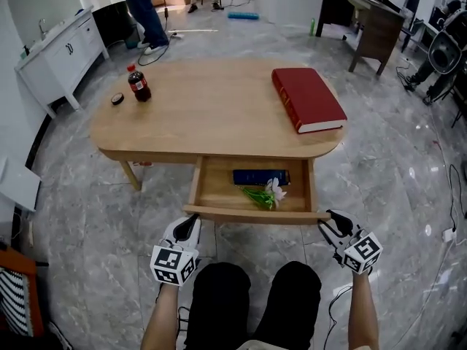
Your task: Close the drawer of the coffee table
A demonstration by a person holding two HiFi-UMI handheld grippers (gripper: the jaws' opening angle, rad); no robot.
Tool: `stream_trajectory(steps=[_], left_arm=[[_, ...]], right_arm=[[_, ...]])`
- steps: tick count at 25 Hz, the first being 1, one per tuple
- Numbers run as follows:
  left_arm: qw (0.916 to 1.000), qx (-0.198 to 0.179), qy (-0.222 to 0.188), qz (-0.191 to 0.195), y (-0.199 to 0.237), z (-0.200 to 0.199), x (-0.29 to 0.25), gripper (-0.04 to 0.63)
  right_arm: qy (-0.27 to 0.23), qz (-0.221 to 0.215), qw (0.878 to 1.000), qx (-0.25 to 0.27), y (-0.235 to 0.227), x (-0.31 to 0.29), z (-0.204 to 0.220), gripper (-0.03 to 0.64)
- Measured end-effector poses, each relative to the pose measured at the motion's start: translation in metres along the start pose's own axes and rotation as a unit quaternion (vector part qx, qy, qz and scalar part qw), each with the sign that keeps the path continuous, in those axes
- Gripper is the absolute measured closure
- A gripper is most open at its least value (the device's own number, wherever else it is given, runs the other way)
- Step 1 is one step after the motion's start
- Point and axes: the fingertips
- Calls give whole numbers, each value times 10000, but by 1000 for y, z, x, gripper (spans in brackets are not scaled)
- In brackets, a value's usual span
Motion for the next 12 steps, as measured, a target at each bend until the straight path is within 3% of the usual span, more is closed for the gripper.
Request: stream_trajectory(steps=[12], left_arm=[[9997,179,34,161,14,-9,-32,586]], right_arm=[[159,427,9990,47,-27,-22,-6,454]])
Point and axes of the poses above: the fingertips, and each gripper's own axes: x backward along the fingers, y to its left, z out of its underside, and after that the axes turned 1 degree about x, right-handed
